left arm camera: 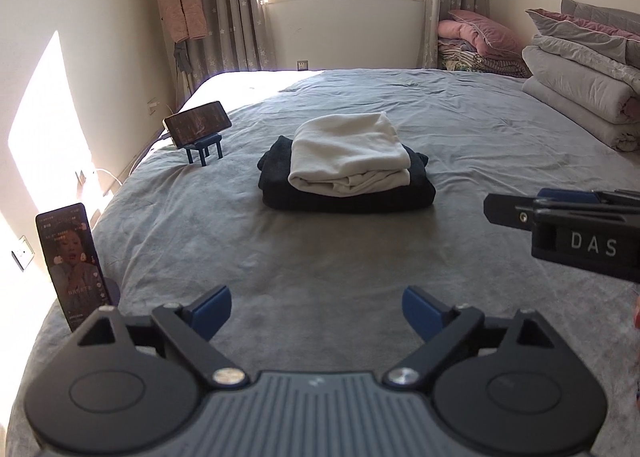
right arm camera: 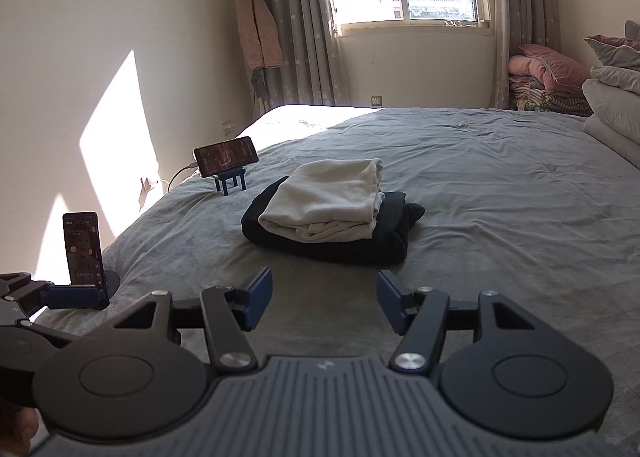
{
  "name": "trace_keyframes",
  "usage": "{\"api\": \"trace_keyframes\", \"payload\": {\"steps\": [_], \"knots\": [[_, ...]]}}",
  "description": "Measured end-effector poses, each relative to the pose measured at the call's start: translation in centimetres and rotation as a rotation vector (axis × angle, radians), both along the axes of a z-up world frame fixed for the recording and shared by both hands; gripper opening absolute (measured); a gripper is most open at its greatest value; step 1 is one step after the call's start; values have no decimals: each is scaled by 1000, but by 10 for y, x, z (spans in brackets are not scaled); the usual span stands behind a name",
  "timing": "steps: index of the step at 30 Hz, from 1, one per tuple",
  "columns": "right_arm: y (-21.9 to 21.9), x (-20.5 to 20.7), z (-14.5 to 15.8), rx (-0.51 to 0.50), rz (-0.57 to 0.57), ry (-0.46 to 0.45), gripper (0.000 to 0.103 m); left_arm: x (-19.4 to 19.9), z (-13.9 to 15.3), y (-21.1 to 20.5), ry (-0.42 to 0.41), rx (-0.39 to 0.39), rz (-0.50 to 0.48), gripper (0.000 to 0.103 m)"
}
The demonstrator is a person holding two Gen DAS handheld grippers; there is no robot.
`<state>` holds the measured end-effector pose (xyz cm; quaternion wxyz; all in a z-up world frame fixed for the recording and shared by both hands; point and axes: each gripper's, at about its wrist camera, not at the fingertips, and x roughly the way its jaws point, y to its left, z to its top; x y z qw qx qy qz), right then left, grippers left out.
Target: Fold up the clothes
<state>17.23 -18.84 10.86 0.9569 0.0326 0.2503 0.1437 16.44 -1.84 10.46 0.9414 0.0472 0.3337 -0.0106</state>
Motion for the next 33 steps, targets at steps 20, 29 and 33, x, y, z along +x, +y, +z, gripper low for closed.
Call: {"api": "trace_keyframes", "payload": {"steps": [20,29,33], "knots": [[0,-86,-12,-17,-91,24,103,-87,-21,-2,56,-5,58,103],[2,-124,-44,-60,-139,16,103,-122,-50,-4,14,-14,62,103],[3,-138,-69,-56,-148,-14,103,-130,-78,-2,8,-2,75,103]]}}
